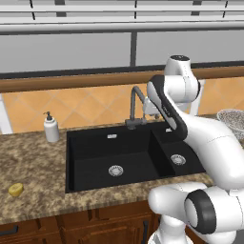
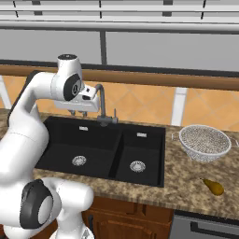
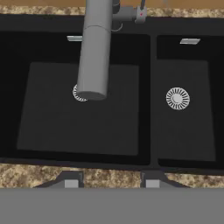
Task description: Put the colander in the sink, put the kiwi, pear in the colander, and turn on the sink faucet and pour water over the colander.
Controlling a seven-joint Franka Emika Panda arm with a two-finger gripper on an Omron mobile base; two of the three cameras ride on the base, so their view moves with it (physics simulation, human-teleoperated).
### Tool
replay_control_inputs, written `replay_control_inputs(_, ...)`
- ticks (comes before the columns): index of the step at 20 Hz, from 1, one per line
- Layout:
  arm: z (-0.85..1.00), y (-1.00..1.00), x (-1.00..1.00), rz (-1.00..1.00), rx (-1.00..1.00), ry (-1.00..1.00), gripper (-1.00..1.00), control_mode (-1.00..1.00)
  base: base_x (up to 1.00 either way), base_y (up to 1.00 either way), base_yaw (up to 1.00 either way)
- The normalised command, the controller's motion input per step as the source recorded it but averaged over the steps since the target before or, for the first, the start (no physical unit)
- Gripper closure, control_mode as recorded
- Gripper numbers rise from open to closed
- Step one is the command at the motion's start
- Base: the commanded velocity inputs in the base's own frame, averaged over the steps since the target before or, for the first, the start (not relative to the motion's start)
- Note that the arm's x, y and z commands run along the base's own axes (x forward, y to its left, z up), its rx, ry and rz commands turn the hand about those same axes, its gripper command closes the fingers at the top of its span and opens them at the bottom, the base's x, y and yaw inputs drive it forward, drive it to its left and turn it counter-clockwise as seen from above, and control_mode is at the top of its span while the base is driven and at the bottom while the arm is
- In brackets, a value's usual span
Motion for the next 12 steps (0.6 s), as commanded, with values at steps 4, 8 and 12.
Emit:
replay_control_inputs(4, 0.0, -0.26, 0.02, 0.0, 0.0, 0.0, -1.0, -1.0, 0.0, 0.0, 0.0)
replay_control_inputs(8, 0.0, -1.0, -0.17, 0.0, 0.03, 0.04, -1.0, -1.0, 0.0, 0.0, 0.0)
replay_control_inputs(12, 0.0, -1.0, -0.17, -0.04, 0.05, 0.08, -1.0, -1.0, 0.0, 0.0, 0.0)
